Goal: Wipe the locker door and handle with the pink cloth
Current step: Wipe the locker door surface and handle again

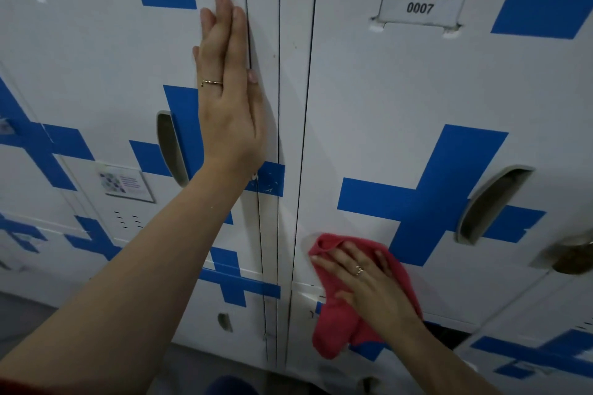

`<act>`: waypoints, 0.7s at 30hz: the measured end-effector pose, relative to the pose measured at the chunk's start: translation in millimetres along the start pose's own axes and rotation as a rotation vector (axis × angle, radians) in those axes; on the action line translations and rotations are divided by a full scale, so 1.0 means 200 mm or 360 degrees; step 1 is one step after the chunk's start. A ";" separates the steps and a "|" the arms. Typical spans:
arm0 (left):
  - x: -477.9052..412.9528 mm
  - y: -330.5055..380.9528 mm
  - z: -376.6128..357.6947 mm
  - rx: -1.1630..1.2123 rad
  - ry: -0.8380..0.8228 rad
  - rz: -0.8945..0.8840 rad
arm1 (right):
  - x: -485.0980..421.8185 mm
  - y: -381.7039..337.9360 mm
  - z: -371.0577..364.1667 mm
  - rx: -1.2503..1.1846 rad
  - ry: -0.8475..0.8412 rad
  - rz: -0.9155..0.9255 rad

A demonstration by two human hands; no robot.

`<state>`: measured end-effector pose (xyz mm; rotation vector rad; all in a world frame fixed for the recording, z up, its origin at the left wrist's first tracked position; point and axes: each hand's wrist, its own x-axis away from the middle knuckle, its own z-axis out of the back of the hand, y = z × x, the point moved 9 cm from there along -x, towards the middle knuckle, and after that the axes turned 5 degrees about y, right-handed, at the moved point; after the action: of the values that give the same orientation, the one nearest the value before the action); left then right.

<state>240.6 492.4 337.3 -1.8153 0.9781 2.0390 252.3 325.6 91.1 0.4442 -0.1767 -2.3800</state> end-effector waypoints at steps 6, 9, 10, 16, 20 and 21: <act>0.00 0.00 0.00 -0.0022 0.0045 0.0027 | -0.11 -0.11 -0.03 -0.0218 -0.0037 -0.0215; 0.01 -0.01 0.00 -0.0034 0.0044 0.0039 | -0.14 -0.22 -0.13 -0.0372 -0.0314 -0.0012; 0.00 -0.01 0.00 -0.0032 0.0048 0.0036 | -0.12 -0.21 -0.17 -0.0368 -0.0426 0.0014; 0.01 0.00 -0.01 0.0001 0.0078 -0.0006 | 0.14 0.11 -0.14 -0.0157 -0.0154 -0.0250; 0.01 0.01 -0.01 -0.0017 0.0130 0.0023 | 0.21 0.21 -0.14 -0.0241 -0.0209 -0.0367; 0.01 0.02 -0.01 -0.0031 0.0142 0.0026 | 0.20 0.19 -0.15 -0.0259 -0.0248 -0.0412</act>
<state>239.0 488.5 336.0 -1.9291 1.0033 1.9992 259.0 270.5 60.8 0.2147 0.0058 -2.6593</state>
